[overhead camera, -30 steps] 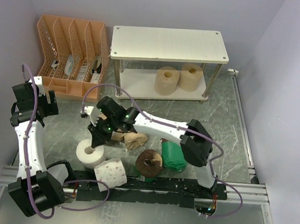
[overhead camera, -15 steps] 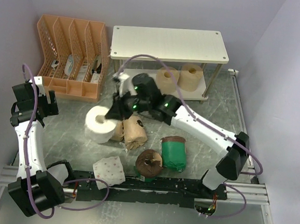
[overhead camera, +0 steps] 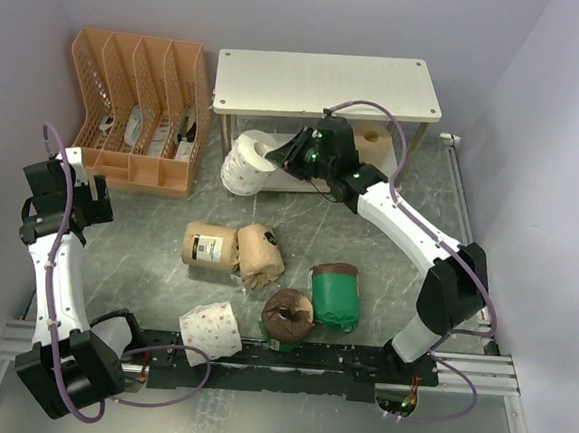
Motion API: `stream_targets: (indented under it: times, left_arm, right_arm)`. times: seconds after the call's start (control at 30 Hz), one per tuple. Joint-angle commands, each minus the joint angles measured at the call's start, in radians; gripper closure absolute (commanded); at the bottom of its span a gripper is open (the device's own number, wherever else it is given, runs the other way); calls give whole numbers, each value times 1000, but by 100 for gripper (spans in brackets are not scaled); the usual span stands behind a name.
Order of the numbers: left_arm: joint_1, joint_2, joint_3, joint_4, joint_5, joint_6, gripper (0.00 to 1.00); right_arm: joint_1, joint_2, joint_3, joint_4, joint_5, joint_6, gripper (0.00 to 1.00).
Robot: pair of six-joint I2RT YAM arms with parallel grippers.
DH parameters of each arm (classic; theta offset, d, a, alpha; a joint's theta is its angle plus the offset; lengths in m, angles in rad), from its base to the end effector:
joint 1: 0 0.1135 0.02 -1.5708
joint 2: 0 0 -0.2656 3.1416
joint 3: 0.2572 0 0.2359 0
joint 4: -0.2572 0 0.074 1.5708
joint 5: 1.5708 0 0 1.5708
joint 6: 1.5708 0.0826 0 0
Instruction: Place and organize the paper towels onto the shelf
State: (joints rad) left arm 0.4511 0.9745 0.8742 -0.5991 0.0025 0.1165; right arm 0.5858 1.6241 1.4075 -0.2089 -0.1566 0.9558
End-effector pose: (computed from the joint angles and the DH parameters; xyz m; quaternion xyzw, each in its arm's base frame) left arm 0.2014 0.0973 0.2693 -0.1504 0.8940 0.1171 0.4055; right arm 0.3358 0.2383 0.3241 0.1125 0.8314 0.4235 0.3417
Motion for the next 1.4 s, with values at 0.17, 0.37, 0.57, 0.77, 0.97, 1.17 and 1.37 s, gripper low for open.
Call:
stream_targets:
  times: [0.17,0.37,0.57,0.77,0.97,1.17,1.37]
  left_arm:
    - [11,-17,-4,26,2,12,4]
    - [11,-6,1,20,12,15,4]
    - [11,-12,-1,21,21,17,4]
    - [11,-4,1,18,20,17,4]
    - [11,-17,-2,23,15,15,4]
    - [11,-16,-2,25,13,15,4]
    - [12,-15,-3,22,15,17,4]
  right_arm:
    - [-5,87,9,155,378,75,100]
    - [-4,113,-25,255,453,61,100]
    - [-4,110,-75,251,544,151,100]
    - [-11,101,-155,267,570,279,100]
    - [-11,115,-169,334,606,249,100]
    - [-22,162,-144,383,653,203,100]
    - [-32,172,-157,440,692,139,80]
